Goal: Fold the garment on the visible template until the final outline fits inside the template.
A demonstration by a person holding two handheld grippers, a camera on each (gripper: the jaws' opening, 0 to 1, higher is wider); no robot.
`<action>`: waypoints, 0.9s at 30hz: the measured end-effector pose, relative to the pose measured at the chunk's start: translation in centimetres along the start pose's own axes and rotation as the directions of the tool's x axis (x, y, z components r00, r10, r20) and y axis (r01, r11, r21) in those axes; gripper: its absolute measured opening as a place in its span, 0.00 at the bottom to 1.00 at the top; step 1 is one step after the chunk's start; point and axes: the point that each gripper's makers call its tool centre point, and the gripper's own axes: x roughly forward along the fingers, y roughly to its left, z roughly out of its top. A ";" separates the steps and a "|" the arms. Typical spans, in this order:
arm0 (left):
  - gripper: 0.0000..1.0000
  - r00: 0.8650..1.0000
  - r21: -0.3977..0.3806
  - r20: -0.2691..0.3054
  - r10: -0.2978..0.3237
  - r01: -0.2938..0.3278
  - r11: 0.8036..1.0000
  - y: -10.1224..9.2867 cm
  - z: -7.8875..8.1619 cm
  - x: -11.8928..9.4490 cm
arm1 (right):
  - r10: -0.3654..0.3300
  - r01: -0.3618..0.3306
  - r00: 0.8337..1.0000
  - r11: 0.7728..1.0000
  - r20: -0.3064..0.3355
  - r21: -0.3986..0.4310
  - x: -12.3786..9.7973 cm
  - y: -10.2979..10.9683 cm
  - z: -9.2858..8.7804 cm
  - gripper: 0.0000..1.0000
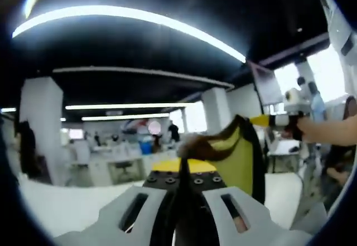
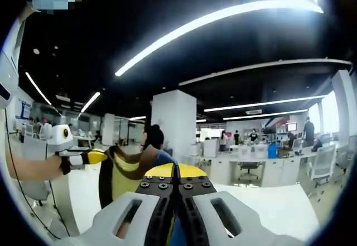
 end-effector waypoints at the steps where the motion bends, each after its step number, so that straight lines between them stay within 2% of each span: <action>1: 0.00 1.000 0.004 0.007 0.002 -0.002 1.000 0.0 0.3 -0.1 | -0.001 0.001 1.000 1.000 0.002 -0.006 -0.2 0.0 0.2 0.01; 9: 0.00 0.999 0.076 0.044 0.019 -0.022 0.997 -1.0 2.7 -1.6 | 0.019 -0.019 1.000 0.999 0.006 -0.038 -1.8 1.3 1.5 0.01; 14: 0.00 0.998 0.074 0.055 0.012 -0.016 0.997 -2.0 3.8 -2.8 | 0.032 -0.033 0.998 0.999 0.050 0.014 -3.3 2.4 2.9 0.01; 18: 0.00 0.998 0.104 0.067 0.004 -0.011 0.994 -3.2 5.1 -3.7 | 0.039 -0.044 0.996 0.998 0.077 0.055 -4.7 2.9 3.8 0.01; 20: 0.00 0.997 0.099 0.076 -0.002 -0.005 0.995 -3.5 5.5 -4.0 | 0.037 -0.042 0.996 0.997 0.076 0.067 -5.2 3.0 3.9 0.01; 22: 0.00 0.997 0.036 0.080 -0.012 0.010 0.999 -3.9 5.3 -4.4 | 0.036 -0.041 0.997 0.997 0.070 0.063 -5.8 3.3 3.8 0.01; 24: 0.00 0.997 0.022 0.076 0.000 -0.002 1.000 -3.9 5.1 -4.8 | 0.042 -0.046 0.998 0.997 0.052 0.066 -6.2 3.8 3.6 0.01; 27: 0.00 0.998 0.027 0.060 0.010 -0.012 1.000 -4.4 4.6 -5.6 | 0.058 -0.058 0.998 0.998 0.021 0.028 -6.7 4.7 3.6 0.01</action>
